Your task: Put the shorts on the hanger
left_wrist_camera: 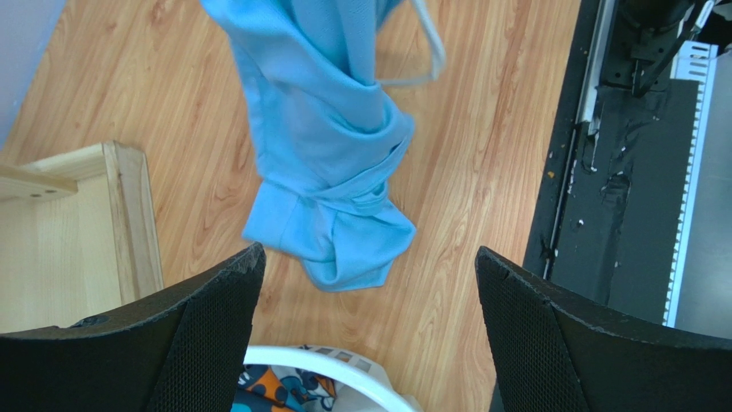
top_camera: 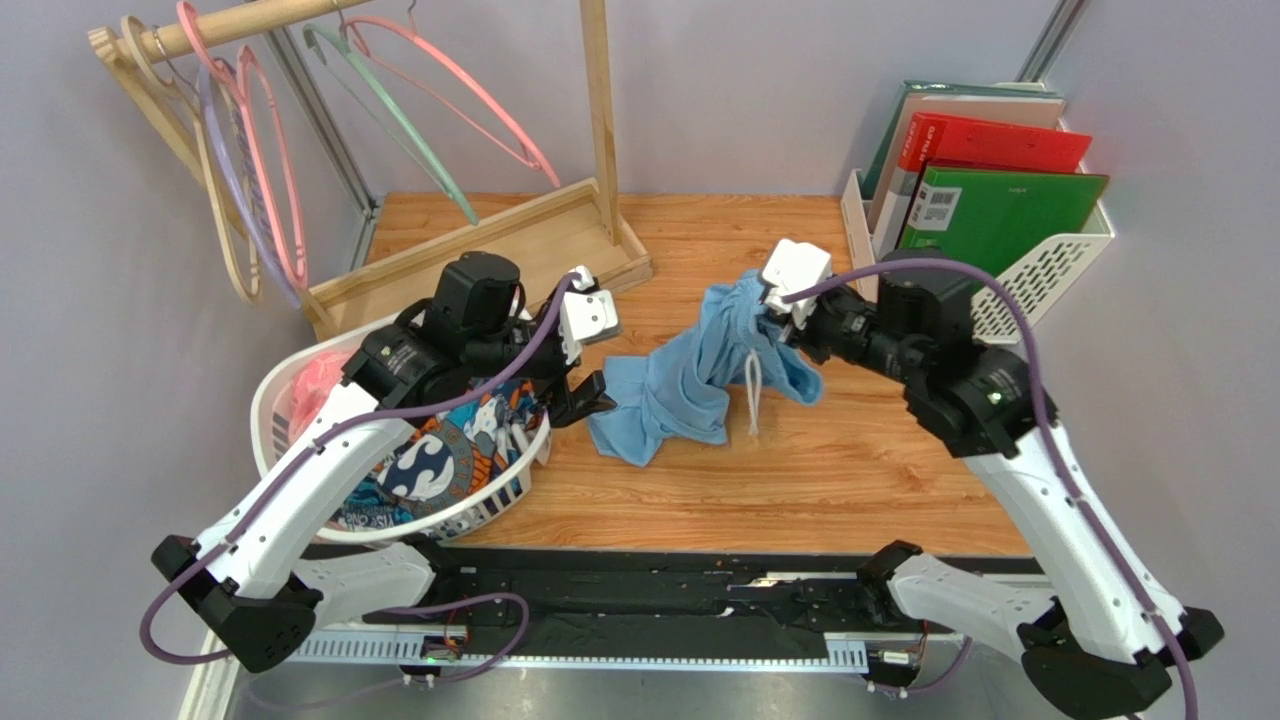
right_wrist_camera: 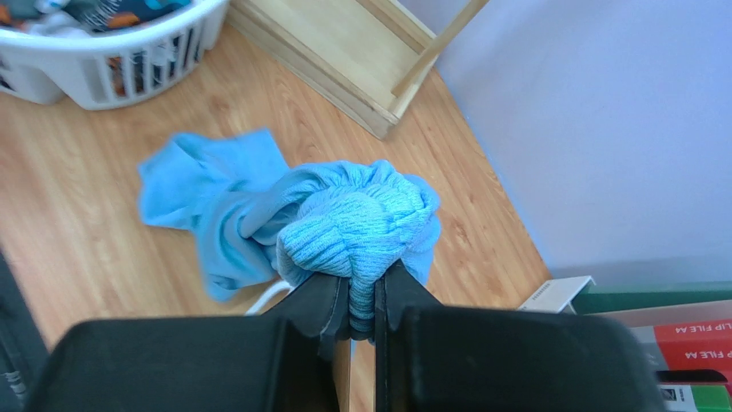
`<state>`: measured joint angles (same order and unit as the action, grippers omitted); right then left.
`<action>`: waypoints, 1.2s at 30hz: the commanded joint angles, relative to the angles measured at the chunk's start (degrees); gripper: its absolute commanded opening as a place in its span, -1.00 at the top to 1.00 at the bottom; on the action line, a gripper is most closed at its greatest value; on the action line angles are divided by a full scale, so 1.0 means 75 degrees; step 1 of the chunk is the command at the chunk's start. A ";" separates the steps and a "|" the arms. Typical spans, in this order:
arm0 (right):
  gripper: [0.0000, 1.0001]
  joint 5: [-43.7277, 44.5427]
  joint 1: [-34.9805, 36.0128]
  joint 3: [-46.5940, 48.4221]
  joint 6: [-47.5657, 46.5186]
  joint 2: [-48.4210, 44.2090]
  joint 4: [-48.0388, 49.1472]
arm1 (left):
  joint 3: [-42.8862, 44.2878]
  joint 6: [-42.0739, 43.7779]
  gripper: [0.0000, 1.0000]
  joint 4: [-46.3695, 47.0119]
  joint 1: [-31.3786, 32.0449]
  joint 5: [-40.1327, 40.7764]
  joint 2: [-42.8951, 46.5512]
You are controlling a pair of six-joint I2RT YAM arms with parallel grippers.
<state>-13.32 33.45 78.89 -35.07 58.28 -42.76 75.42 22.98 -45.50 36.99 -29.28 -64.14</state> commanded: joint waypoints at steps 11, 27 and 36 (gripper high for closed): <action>1.00 -0.1234 -0.0007 0.1987 0.2439 0.0141 -0.0698 | 0.0877 0.0531 -0.93 0.1073 0.0739 -0.0702 0.0079; 1.00 -0.3650 0.0004 -0.0534 -0.0912 -0.0823 0.0967 | 0.2038 0.1050 -0.94 0.1566 0.1185 -0.0891 -0.2063; 1.00 -0.3988 -0.1226 -0.0980 -0.2834 0.0688 0.0616 | 0.0223 -0.0171 -0.86 0.1508 -0.0771 -0.0890 -0.0780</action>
<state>-38.44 27.51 72.71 -46.15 59.13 -40.77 81.34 25.08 -34.79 37.06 -34.65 -78.28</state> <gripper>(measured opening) 0.082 0.924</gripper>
